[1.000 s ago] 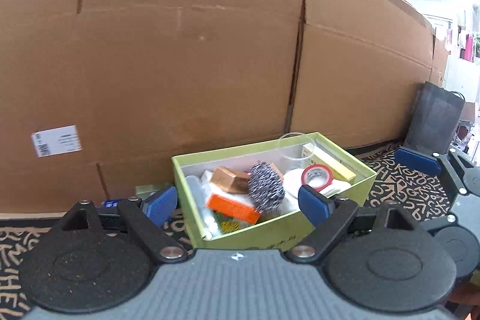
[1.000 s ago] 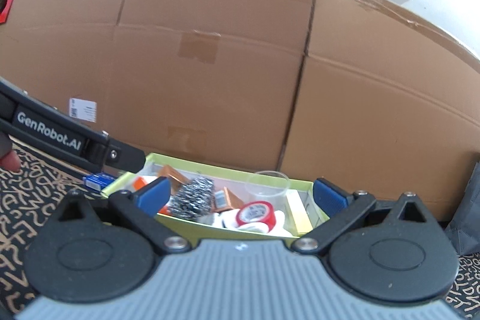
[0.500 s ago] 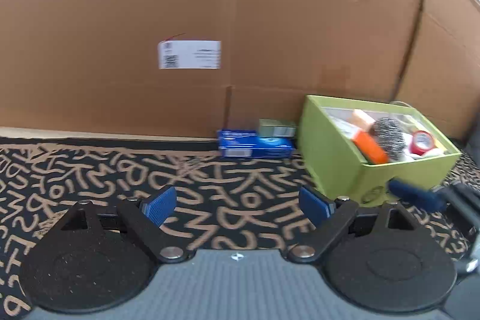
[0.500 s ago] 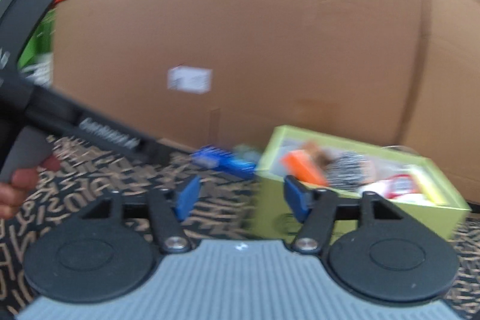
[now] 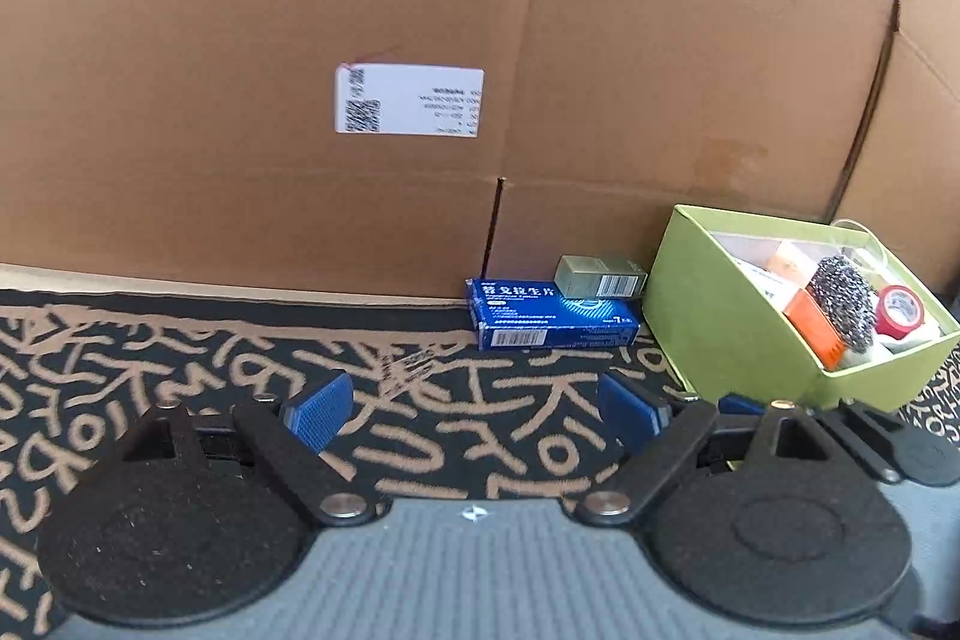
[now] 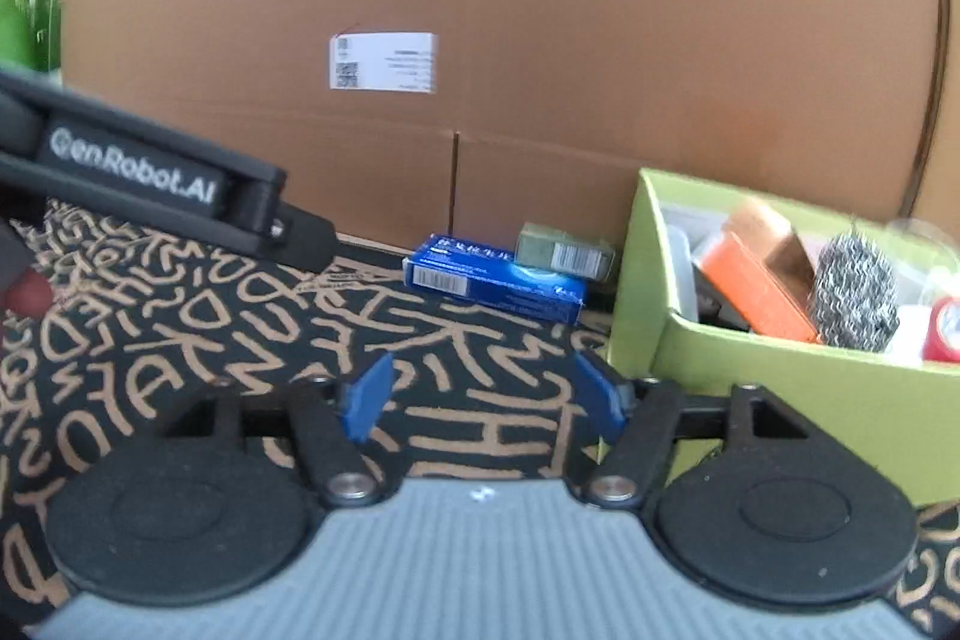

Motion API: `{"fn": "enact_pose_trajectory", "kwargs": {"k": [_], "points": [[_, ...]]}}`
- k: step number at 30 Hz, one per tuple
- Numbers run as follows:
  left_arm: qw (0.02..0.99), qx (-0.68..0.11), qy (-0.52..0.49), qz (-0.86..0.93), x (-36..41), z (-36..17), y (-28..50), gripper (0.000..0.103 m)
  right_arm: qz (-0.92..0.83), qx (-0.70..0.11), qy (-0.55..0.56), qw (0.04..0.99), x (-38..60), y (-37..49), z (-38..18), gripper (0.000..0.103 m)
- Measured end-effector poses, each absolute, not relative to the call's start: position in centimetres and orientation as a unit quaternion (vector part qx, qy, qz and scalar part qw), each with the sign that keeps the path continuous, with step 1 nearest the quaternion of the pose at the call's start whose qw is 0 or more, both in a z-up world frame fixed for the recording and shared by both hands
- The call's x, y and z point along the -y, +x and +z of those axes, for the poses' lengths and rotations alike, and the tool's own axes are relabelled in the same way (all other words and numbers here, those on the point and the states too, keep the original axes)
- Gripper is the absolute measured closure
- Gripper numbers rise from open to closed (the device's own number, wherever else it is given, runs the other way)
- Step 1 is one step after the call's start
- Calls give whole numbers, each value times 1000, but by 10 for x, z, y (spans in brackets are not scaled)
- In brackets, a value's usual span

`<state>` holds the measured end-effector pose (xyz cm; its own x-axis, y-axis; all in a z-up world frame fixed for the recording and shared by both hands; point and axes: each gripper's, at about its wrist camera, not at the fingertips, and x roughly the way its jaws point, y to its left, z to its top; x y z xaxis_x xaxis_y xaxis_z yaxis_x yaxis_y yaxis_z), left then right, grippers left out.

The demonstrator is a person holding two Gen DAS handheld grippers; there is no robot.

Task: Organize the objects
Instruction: 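Grasp the blue medicine box with the left gripper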

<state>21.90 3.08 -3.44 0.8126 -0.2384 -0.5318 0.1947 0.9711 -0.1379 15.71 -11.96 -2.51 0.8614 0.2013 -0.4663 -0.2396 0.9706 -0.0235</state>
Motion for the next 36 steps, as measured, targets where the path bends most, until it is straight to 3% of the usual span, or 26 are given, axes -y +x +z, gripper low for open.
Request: {"fn": "enact_pose_trajectory", "kwargs": {"k": [2,5,6,8,12,15,19,22,24,26,36], "points": [[950,-287,-39,-116,-26,-37,229,11,107,-238,-51,964,125,157,-25,53],[951,-281,-42,-121,-25,-39,239,11,59,-239,-56,967,133,162,-27,58],[951,-280,-42,-124,-24,-40,243,11,40,-245,-52,967,134,164,-27,56],[951,-280,-39,-128,-23,-42,251,11,28,-246,-61,967,128,167,-26,35],[947,-282,-29,-152,-17,-44,273,12,94,-233,-86,964,98,174,-25,29],[941,-292,-27,-168,-16,-46,287,13,74,-236,-107,963,86,200,-29,14],[936,-299,-26,-185,-15,-52,306,14,77,-268,-66,958,100,237,-31,9],[927,-318,-21,-198,-9,-60,324,22,86,-293,-37,951,109,258,-35,8],[919,-336,-25,-204,-6,-66,335,40,97,-315,-17,944,114,272,-39,6],[913,-343,-45,-216,-7,-71,341,45,122,-331,13,936,122,279,-42,5],[917,-335,-7,-218,-14,-65,256,46,190,-316,22,929,131,205,-40,4]]}}
